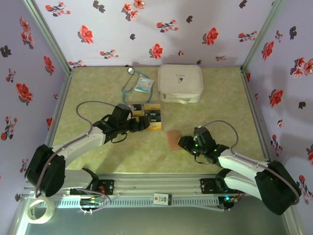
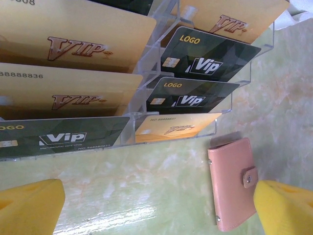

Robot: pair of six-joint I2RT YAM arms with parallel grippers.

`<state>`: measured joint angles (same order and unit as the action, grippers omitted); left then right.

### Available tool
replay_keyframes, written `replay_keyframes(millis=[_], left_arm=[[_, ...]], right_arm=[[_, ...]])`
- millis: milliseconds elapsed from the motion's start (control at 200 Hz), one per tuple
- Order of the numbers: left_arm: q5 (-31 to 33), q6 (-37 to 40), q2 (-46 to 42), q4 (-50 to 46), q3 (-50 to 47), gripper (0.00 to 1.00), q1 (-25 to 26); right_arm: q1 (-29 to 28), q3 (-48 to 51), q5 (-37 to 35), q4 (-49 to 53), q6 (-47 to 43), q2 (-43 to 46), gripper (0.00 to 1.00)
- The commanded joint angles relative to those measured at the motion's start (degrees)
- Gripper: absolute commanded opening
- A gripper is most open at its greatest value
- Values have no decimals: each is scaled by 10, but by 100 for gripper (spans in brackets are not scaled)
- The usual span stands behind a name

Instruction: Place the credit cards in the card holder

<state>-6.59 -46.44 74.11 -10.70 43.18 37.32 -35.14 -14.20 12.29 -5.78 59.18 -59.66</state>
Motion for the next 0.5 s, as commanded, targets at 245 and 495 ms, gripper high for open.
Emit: replay_keyframes(millis=[245, 495], left_arm=[[14, -4, 12, 16, 17, 100, 9], [15, -2, 13, 18, 15, 100, 10]], right_arm=[[4, 13, 30, -63, 15, -50, 35], [4, 13, 40, -87, 22, -62, 16]])
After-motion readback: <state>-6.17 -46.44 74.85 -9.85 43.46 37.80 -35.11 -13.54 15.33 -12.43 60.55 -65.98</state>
